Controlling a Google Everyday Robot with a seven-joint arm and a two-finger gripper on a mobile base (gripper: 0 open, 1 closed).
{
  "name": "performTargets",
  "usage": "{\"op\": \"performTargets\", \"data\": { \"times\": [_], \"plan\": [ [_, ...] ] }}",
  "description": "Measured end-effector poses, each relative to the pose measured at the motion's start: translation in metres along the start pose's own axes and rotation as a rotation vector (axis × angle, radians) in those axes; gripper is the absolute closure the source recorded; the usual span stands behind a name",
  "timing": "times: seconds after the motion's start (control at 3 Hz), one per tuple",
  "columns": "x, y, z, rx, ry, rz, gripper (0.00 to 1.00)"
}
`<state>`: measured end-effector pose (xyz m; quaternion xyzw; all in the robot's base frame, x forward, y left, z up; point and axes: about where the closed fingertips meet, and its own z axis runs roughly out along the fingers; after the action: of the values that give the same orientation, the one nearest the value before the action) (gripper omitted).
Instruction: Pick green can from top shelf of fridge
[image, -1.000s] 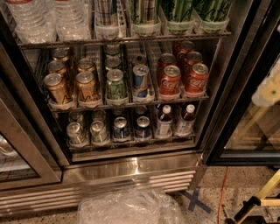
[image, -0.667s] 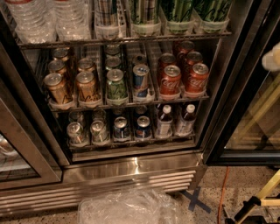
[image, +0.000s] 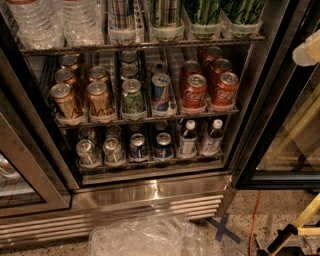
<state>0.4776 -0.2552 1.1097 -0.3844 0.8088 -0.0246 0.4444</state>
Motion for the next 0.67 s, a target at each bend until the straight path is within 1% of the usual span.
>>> {"op": "performTargets", "data": {
  "times": [0.33,0.67],
  "plan": [
    [-0.001,0.010,0.006,-0.016,0.005,-0.012,0.00],
    [-0.002,0.027,0.013,-0.020,-0.020,0.014,0.00]
  ]
}}
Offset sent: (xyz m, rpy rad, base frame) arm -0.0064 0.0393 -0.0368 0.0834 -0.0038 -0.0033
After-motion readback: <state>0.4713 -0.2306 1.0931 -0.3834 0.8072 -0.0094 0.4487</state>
